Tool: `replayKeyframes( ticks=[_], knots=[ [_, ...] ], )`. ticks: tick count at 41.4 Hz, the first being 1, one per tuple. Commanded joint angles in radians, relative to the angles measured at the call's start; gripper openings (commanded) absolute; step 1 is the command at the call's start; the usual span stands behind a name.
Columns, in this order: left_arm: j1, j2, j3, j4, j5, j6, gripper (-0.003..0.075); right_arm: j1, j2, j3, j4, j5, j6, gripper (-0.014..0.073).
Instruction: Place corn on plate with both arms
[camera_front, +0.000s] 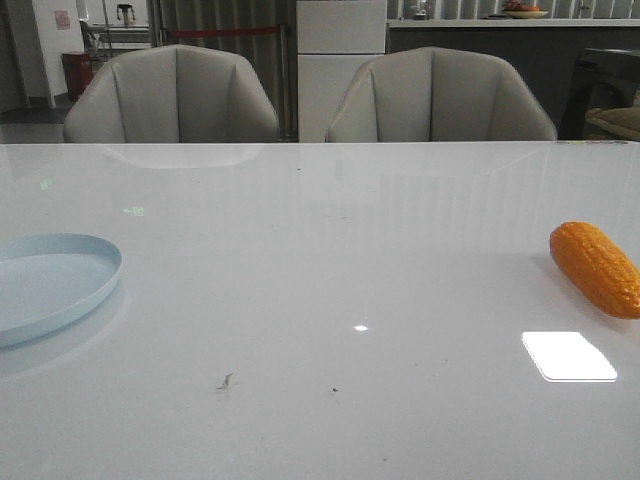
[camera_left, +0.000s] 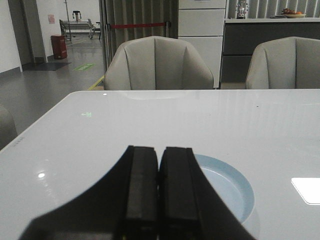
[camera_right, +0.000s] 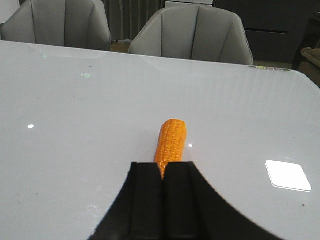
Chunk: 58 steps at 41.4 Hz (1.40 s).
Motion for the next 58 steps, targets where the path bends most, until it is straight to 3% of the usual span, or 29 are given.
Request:
replayKeyframes(
  ticks=[1,33,40,47,53,58],
  knots=[
    [-0.008,-0.017,0.037,-0.005,-0.092,-0.001,0.0096,-0.007,-0.017,-0.023,-0.008,-0.084,-0.004,0.0055],
    [-0.008,-0.017,0.037,-0.005,-0.127,-0.001,0.0096,-0.007,-0.017,-0.023,-0.008,-0.095,-0.004,0.0055],
    [-0.008,-0.017,0.037,-0.005,-0.242,-0.001,0.0096,-0.007,-0.017,-0.023,-0.008,-0.155,-0.004,0.0055],
    [-0.008,-0.017,0.005,-0.005,-0.255,-0.001,0.0096,-0.007,-0.016,-0.060,-0.002,-0.274,0.004,0.0055],
    [-0.008,-0.013,-0.091,0.024,-0.251,0.000,0.0097,-0.007,-0.013,-0.207,-0.002,-0.163,0.004,0.0055],
    [-0.008,0.013,-0.217,0.081,-0.157,0.000,0.0097,-0.007,0.002,-0.366,-0.002,0.000,0.004,0.0055]
  ],
)
